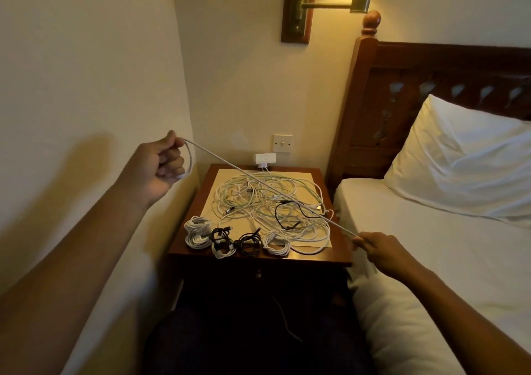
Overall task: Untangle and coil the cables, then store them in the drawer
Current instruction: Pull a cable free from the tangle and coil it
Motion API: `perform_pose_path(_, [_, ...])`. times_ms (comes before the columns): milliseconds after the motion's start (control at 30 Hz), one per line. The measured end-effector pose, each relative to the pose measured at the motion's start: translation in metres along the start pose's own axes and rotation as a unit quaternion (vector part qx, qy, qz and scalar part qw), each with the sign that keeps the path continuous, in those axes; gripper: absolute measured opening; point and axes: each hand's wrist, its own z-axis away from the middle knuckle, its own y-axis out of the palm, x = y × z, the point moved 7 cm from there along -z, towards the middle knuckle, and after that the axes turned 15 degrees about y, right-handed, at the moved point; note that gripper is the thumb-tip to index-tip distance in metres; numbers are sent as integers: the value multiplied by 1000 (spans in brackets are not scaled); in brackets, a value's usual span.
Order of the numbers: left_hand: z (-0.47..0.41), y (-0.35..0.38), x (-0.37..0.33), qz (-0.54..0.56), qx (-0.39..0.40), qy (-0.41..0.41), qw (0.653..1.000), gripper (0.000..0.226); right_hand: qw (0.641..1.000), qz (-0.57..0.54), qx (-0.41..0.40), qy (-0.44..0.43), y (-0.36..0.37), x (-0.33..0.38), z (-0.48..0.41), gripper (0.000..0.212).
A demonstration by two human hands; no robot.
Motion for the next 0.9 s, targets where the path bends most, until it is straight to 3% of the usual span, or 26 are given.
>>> perform_pose_path(100, [45,62,-1,36,145,-21,989,33,998,22,-2,61,6,-20,-9,25])
perform_pose_path(200, [88,115,0,44,313,-18,949,29,995,19,-12,93,17,-34,-17,22])
perform_pose_path(333, [83,108,22,34,267,-48,962,27,988,103,49,104,30,-37,-10,25])
perform_pose_path(433, [85,101,44,-50,272,-91,957,26,974,170,140,56,29,-9,19,72])
perform_pose_path(567, [98,119,68,-102,297,-140,939,33,974,-60,194,-100,-10,92,75,92])
perform_pose_path(667, [100,130,76,-102,270,-155,945,36,940,-185,198,-207,-23,153,116,58])
perform_pose_path(767, [100,132,73,-60,246,-156,955,34,926,-259,133,-240,-19,177,120,18])
perform_pose_path(900, [99,136,49,88,192,-131,969,28,941,-269,50,-198,9,166,98,27])
